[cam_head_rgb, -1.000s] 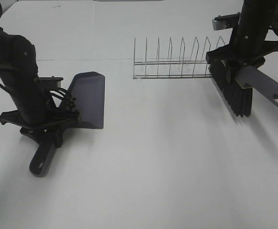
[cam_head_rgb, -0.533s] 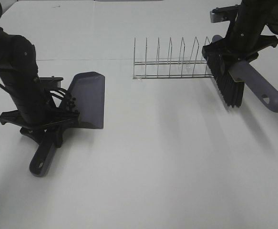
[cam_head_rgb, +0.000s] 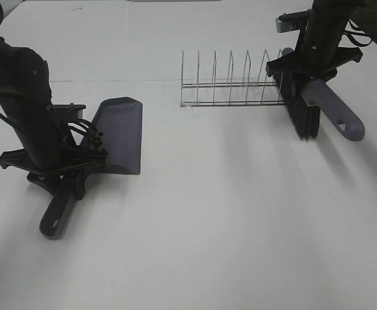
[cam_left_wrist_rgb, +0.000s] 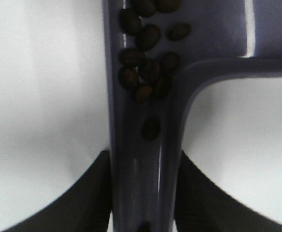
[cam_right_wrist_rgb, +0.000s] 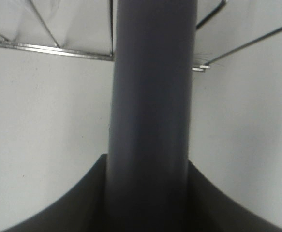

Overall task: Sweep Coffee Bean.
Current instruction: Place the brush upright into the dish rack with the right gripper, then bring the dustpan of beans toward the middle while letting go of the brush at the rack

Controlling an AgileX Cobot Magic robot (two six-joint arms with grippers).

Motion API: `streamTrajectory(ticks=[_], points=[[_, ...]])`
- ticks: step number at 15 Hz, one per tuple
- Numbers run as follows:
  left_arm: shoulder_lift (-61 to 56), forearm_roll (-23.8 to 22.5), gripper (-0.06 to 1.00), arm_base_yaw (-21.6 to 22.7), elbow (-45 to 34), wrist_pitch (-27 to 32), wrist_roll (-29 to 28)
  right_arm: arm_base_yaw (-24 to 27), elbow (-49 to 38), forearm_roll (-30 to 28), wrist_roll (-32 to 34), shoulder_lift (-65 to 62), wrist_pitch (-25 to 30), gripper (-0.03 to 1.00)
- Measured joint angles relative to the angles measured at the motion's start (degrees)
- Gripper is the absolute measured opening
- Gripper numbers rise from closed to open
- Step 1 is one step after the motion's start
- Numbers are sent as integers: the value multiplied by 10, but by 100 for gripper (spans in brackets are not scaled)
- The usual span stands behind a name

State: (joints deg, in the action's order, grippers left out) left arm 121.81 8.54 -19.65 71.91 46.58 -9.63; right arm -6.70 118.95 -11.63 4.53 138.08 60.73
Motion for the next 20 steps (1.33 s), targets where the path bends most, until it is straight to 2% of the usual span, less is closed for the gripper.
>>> streamTrajectory(ticks=[4,9,10,12,13,17,20], points=[[0,-1,32,0,0,0,0,13,61,8,-9,34,9,27],[0,-1,32,0,0,0,0,19,68,18,-10,40,-5,28],[0,-1,32,0,0,0,0,19,68,18,-8,40,-5,35],[0,-1,32,0,2,1,0,19,72,18,6,40,-5,60],[1,-1,32,0,3,2,-1,19,72,18,8,37,-1,67],[-6,-2,32,-5,3,-14,-7,19,73,40,9,-17,33,73],[-6,-2,32,-36,3,-35,-14,19,73,49,9,-34,40,73]])
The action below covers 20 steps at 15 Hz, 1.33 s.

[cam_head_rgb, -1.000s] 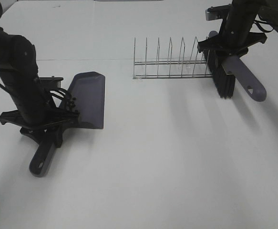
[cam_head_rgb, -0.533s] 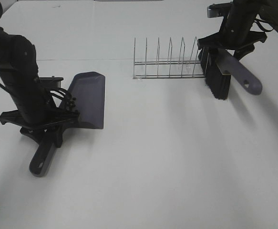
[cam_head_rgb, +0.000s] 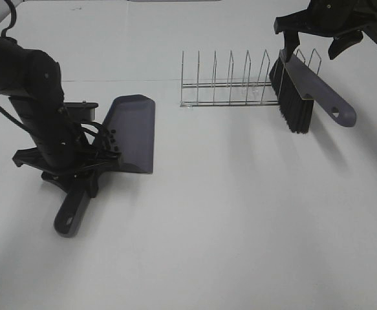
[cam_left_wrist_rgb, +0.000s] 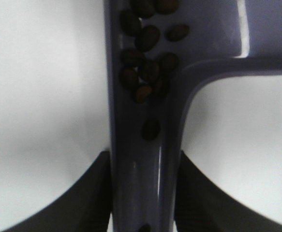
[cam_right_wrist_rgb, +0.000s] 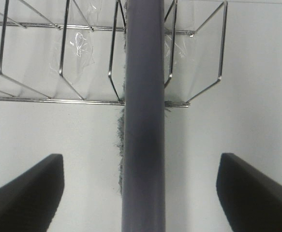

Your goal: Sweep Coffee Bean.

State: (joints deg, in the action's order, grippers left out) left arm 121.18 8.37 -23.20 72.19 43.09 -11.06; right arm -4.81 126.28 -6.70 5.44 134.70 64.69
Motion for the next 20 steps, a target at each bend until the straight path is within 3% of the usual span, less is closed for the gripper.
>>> streamTrajectory(ticks=[7,8,10,11,14,17,20], points=[[0,3,32,-11,0,-2,-25,0,0,1,0,-6,48,73],[-1,3,39,-11,0,2,-25,0,0,1,0,-6,49,73],[-1,4,64,-11,8,18,-23,0,0,1,-1,-6,50,73],[0,3,69,-11,15,35,-22,0,0,1,-3,-6,50,73],[-29,2,73,-11,37,62,-22,0,0,3,-5,-7,51,73],[-124,-35,73,-11,41,88,-22,0,0,29,-9,-28,52,73],[-231,-93,73,-11,41,169,-37,0,-26,57,-21,-91,51,73]])
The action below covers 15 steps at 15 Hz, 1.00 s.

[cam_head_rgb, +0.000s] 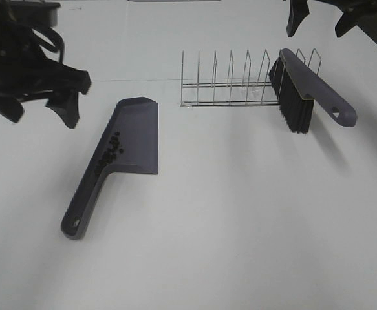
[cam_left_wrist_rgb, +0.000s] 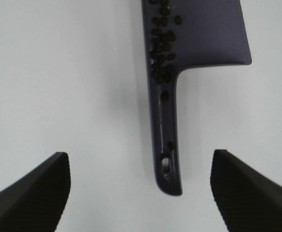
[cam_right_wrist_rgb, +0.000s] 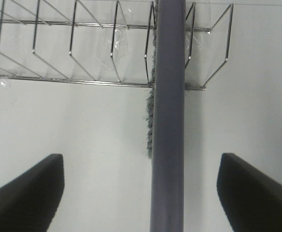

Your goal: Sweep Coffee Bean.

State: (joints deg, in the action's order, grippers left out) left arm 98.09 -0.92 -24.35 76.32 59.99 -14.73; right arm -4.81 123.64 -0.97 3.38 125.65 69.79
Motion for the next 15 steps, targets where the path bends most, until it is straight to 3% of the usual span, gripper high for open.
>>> streamTrajectory(ticks=[3,8,15], points=[[-120,-33,73,0,0,79,-3,0,-93,3,-13,-99,0,73],[-303,-37,73,0,-51,94,-3,0,-292,10,-14,-270,0,73],[-591,-37,73,0,-305,101,-3,0,-654,61,-45,-580,1,73]])
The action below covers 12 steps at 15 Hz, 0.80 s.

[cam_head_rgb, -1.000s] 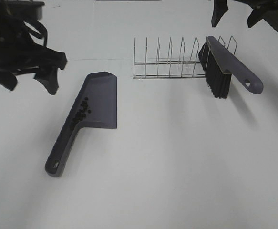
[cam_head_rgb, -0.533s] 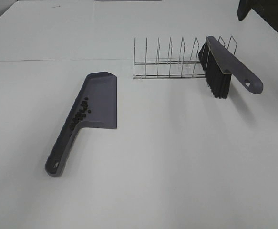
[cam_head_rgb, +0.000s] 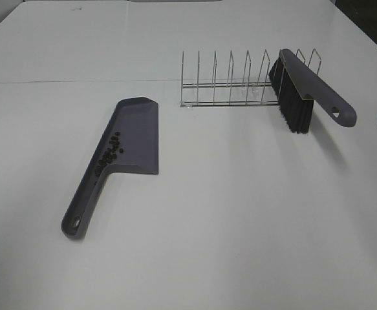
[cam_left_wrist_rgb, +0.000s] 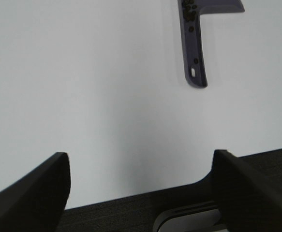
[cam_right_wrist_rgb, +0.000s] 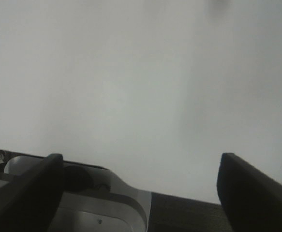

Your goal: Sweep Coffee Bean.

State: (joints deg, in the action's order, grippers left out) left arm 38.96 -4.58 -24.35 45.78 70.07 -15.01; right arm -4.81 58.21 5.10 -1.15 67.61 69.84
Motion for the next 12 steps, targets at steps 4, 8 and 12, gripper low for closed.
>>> streamTrajectory(ticks=[4,8,12], points=[[-150,0,73,0,-117,1,0,0,-178,22,-2,-234,-17,73],[-213,12,73,0,-144,-18,52,0,-251,32,-37,-406,-36,73],[-225,67,73,0,-162,-89,150,0,-285,37,-90,-576,-70,73]])
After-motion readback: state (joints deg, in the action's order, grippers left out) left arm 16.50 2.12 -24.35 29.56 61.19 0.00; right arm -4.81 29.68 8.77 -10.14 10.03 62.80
